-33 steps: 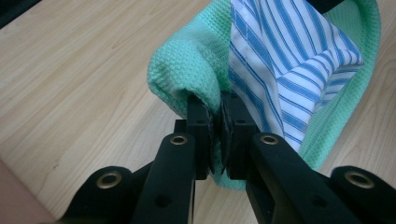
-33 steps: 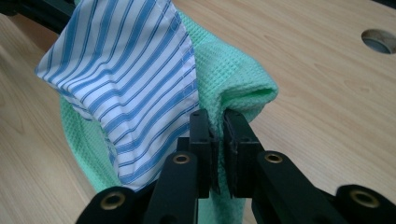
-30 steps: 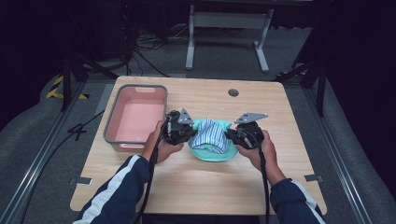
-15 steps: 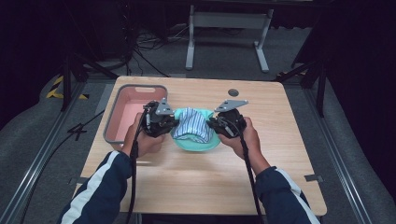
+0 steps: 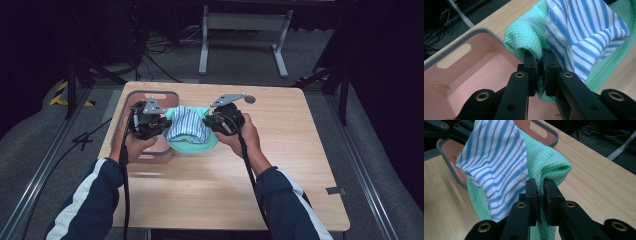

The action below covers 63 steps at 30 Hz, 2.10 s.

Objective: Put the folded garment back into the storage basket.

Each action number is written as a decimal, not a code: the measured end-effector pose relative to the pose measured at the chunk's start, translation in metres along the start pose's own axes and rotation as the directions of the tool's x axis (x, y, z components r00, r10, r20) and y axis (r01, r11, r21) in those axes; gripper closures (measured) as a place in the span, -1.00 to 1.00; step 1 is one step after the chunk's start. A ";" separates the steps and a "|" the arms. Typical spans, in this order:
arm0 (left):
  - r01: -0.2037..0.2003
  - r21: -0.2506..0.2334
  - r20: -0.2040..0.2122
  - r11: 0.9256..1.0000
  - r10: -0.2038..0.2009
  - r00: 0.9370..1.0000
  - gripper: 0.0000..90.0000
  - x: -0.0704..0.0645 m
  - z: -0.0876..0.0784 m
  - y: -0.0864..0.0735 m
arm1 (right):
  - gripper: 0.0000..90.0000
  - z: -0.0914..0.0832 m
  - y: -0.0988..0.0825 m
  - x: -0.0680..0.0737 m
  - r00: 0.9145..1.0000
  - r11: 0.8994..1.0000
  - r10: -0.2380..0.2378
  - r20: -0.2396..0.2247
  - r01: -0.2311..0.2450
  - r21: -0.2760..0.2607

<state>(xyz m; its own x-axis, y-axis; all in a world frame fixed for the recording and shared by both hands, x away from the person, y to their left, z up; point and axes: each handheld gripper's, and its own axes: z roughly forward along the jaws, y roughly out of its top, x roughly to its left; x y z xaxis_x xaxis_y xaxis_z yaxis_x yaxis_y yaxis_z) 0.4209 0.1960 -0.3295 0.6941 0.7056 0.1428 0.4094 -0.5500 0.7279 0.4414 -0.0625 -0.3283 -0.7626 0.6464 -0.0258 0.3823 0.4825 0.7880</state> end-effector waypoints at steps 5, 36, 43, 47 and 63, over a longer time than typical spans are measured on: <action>0.015 0.001 -0.037 1.000 -0.015 0.999 0.86 0.015 -0.013 -0.004 | 0.84 0.011 0.016 0.006 1.000 1.000 -0.011 -0.020 0.011 -0.004; 0.111 0.034 -0.158 0.993 -0.104 0.982 0.85 0.070 -0.040 -0.051 | 0.84 0.097 0.068 0.060 0.993 0.998 -0.062 -0.099 0.065 0.026; 0.125 0.058 -0.168 0.990 -0.114 0.979 0.85 0.074 -0.032 -0.059 | 0.83 0.110 0.064 0.061 0.994 0.998 -0.049 -0.102 0.053 0.044; 0.123 0.068 -0.174 0.990 -0.109 0.979 0.85 0.074 -0.026 -0.062 | 0.83 0.116 0.061 0.060 0.994 0.997 -0.049 -0.101 0.054 0.052; 0.138 0.109 -0.181 0.984 -0.116 0.977 0.84 0.077 -0.007 -0.075 | 0.78 0.144 0.043 0.060 0.993 0.994 -0.027 -0.116 0.039 0.101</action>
<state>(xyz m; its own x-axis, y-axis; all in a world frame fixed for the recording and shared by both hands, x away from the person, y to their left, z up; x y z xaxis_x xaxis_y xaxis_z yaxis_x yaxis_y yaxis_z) 0.4391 0.2945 -0.3688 0.5230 0.8339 0.1762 0.5633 -0.4933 0.6628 0.4875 0.0819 -0.3840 -0.8280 0.5602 0.0242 0.4032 0.5649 0.7200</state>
